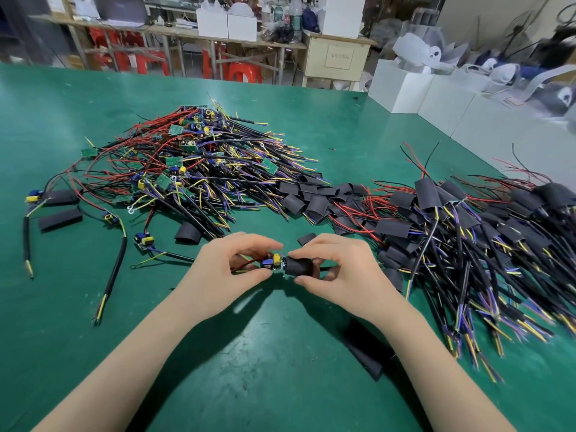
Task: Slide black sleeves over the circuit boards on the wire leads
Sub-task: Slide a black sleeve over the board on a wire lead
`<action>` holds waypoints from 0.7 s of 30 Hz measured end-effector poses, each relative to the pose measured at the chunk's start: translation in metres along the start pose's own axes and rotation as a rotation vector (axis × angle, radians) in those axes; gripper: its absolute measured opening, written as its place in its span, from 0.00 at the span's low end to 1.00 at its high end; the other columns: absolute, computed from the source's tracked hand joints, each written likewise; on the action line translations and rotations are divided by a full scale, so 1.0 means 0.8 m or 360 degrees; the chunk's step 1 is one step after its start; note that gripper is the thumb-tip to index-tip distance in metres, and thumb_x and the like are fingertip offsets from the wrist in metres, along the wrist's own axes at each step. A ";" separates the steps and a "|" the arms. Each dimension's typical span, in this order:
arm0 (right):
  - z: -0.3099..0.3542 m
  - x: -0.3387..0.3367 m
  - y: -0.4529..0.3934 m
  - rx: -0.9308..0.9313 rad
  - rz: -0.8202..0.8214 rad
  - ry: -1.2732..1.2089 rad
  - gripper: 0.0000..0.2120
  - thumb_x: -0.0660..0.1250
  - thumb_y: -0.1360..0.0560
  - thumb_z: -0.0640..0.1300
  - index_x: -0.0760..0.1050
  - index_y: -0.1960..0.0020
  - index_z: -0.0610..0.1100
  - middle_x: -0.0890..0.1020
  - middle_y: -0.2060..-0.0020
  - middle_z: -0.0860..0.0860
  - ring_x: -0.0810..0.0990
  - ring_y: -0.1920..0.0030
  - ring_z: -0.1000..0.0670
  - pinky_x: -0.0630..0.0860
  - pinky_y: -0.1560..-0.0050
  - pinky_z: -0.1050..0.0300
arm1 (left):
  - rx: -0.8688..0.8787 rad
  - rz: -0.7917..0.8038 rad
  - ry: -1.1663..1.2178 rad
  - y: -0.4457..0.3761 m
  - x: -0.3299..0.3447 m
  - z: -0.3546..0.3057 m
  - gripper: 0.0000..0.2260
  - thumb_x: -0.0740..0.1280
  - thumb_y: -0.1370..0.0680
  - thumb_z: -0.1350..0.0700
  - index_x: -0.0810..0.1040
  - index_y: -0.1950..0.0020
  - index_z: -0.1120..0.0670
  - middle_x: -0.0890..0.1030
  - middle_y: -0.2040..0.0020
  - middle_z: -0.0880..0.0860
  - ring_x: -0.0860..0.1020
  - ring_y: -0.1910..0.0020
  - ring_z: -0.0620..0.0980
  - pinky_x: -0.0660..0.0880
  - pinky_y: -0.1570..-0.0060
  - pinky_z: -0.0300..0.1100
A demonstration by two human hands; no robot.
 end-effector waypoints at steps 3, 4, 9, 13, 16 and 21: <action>-0.003 -0.002 0.001 0.0052 -0.0031 -0.0067 0.16 0.76 0.35 0.36 0.84 0.49 0.48 0.81 0.57 0.51 0.76 0.63 0.53 0.69 0.69 0.73 | 0.0069 0.0034 -0.0057 0.000 0.001 -0.005 0.18 0.72 0.28 0.68 0.83 0.45 0.46 0.79 0.54 0.49 0.81 0.53 0.47 0.77 0.52 0.36; -0.004 -0.002 0.001 0.0067 -0.0044 -0.0073 0.16 0.77 0.35 0.36 0.84 0.49 0.48 0.81 0.57 0.52 0.76 0.63 0.54 0.69 0.68 0.72 | 0.0088 0.0035 -0.0066 0.000 0.001 -0.006 0.18 0.72 0.28 0.68 0.84 0.45 0.47 0.79 0.54 0.49 0.80 0.54 0.47 0.77 0.52 0.36; -0.005 -0.004 0.002 0.0140 -0.0078 -0.0139 0.16 0.78 0.36 0.37 0.84 0.50 0.48 0.82 0.57 0.52 0.78 0.63 0.54 0.68 0.64 0.74 | 0.0183 0.0048 -0.0100 0.001 -0.003 -0.014 0.17 0.73 0.28 0.66 0.84 0.46 0.46 0.78 0.54 0.45 0.80 0.52 0.49 0.78 0.52 0.41; -0.004 -0.003 0.003 0.0158 -0.0079 -0.0176 0.15 0.78 0.36 0.37 0.84 0.51 0.48 0.82 0.57 0.51 0.78 0.61 0.54 0.70 0.64 0.72 | 0.0244 0.0067 -0.0150 0.002 -0.003 -0.020 0.16 0.73 0.27 0.66 0.84 0.45 0.47 0.79 0.53 0.48 0.80 0.52 0.50 0.79 0.52 0.45; -0.006 -0.002 0.002 0.0172 -0.0077 -0.0213 0.16 0.78 0.36 0.36 0.84 0.50 0.47 0.82 0.56 0.50 0.78 0.62 0.54 0.72 0.65 0.70 | 0.0273 0.0079 -0.0201 0.003 -0.003 -0.020 0.15 0.72 0.27 0.66 0.83 0.45 0.49 0.79 0.52 0.47 0.80 0.52 0.47 0.78 0.52 0.40; -0.007 0.000 0.002 0.0138 -0.0086 -0.0198 0.16 0.77 0.36 0.36 0.84 0.49 0.47 0.81 0.56 0.51 0.77 0.60 0.55 0.70 0.68 0.72 | 0.0254 0.0076 -0.0269 0.003 0.000 -0.018 0.12 0.72 0.25 0.63 0.83 0.44 0.52 0.82 0.52 0.46 0.80 0.53 0.43 0.75 0.52 0.34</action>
Point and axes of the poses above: each hand's wrist, its own y-axis away from the middle knuckle, its own x-axis out of the palm, z = x × y, the point moved 6 cm from there along -y, towards the middle knuckle
